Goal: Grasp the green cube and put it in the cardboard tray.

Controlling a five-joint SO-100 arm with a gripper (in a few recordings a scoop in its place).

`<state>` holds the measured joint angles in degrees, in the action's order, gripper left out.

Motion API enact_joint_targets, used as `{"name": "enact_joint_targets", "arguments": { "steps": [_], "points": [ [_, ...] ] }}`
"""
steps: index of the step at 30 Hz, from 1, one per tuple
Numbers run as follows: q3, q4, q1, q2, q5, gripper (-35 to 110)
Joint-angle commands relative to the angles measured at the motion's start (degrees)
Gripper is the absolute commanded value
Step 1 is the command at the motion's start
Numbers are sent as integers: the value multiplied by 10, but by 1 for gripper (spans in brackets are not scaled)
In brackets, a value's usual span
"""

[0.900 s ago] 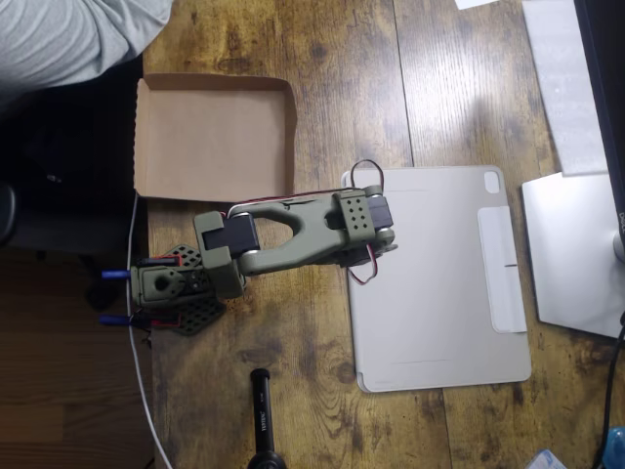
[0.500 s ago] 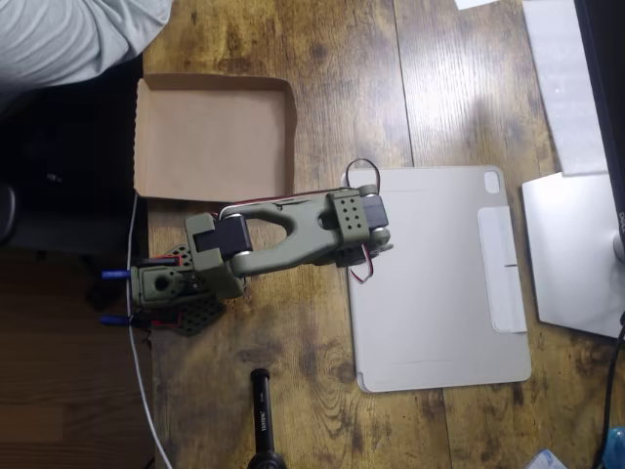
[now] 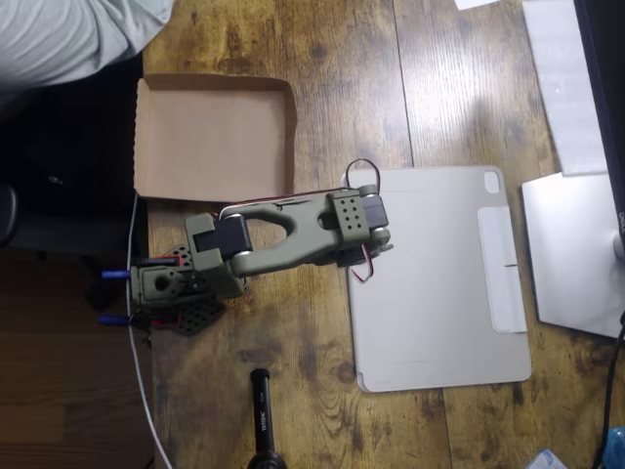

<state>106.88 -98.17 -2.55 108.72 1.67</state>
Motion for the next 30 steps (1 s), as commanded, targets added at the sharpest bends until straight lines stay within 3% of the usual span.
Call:
{"name": "enact_joint_targets", "arguments": {
  "steps": [1, 9, 21, 30],
  "points": [
    [-30, 2, 11, 4, 20, 0],
    [-9, -5, 21, 30, 18, 0],
    [-117, -47, -22, 86, 13, 0],
    [-175, -47, 51, 53, 39, 0]
  ]
}}
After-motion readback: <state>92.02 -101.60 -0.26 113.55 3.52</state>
